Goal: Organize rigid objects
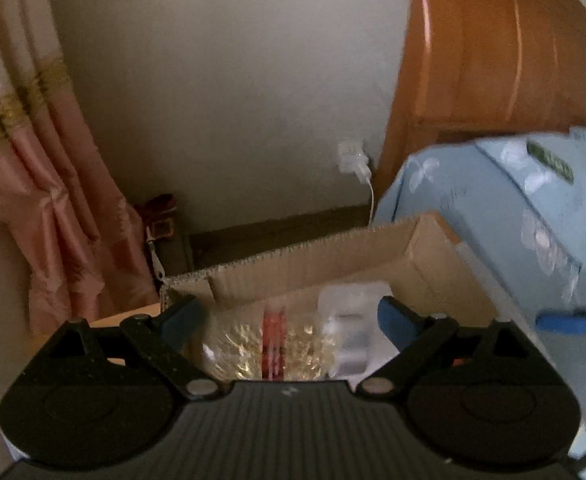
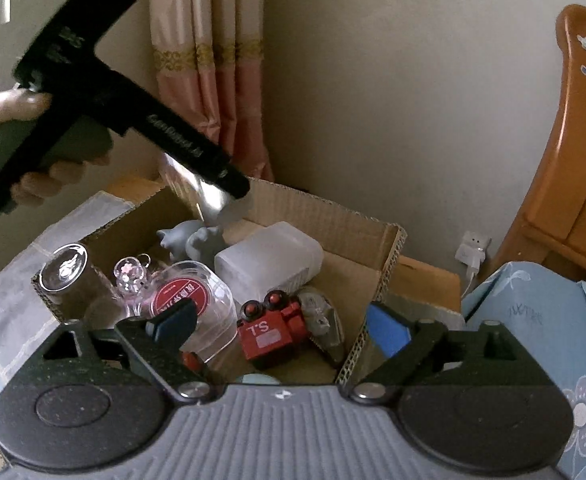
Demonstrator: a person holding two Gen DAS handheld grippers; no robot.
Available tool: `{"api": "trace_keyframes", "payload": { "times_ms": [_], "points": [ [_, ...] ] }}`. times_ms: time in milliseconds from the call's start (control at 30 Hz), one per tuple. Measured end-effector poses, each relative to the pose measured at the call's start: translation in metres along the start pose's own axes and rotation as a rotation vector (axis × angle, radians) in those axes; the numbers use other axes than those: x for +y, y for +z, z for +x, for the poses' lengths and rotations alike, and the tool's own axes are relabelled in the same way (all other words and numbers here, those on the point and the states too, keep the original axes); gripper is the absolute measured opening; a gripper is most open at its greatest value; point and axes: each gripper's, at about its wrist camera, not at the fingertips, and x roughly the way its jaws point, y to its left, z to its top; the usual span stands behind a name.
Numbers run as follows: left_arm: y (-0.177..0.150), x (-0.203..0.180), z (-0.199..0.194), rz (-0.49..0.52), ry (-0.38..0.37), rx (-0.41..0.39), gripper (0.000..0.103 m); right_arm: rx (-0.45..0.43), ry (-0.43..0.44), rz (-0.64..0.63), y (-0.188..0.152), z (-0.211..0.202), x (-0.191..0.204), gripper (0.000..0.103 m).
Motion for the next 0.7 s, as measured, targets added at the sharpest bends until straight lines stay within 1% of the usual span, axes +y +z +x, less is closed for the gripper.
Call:
{"api": "trace_keyframes", "payload": {
  "times_ms": [67, 133, 267, 367, 467, 533, 600, 700],
  "points": [
    [-0.001, 0.003, -0.007, -0.028, -0.015, -0.012, 0.095, 0.002, 0.008, 0.006, -0.001, -0.003, 0.002, 0.095],
    [-0.003, 0.005, -0.017, -0.040, -0.009, -0.028, 0.095, 0.000, 0.011, 0.000, -0.002, -0.008, 0.005, 0.095],
    [-0.014, 0.003, -0.047, -0.018, 0.021, -0.074, 0.096, -0.009, 0.013, -0.008, -0.003, -0.022, 0.016, 0.095],
    [-0.027, 0.000, -0.075, 0.004, 0.031, -0.110, 0.098, -0.022, 0.004, -0.002, -0.005, -0.035, 0.025, 0.100],
    [-0.045, -0.008, -0.099, 0.033, 0.053, -0.149, 0.101, -0.026, -0.019, 0.007, -0.005, -0.050, 0.034, 0.101],
    [-0.061, -0.015, -0.114, 0.061, 0.074, -0.168, 0.101, -0.022, -0.045, 0.020, -0.006, -0.059, 0.039, 0.103],
    [-0.081, -0.021, -0.127, 0.066, 0.087, -0.187, 0.101, -0.014, -0.070, 0.041, -0.007, -0.066, 0.043, 0.103],
    [-0.107, -0.030, -0.141, 0.065, 0.103, -0.193, 0.101, 0.000, -0.134, 0.082, -0.011, -0.079, 0.051, 0.103]
  ]
}}
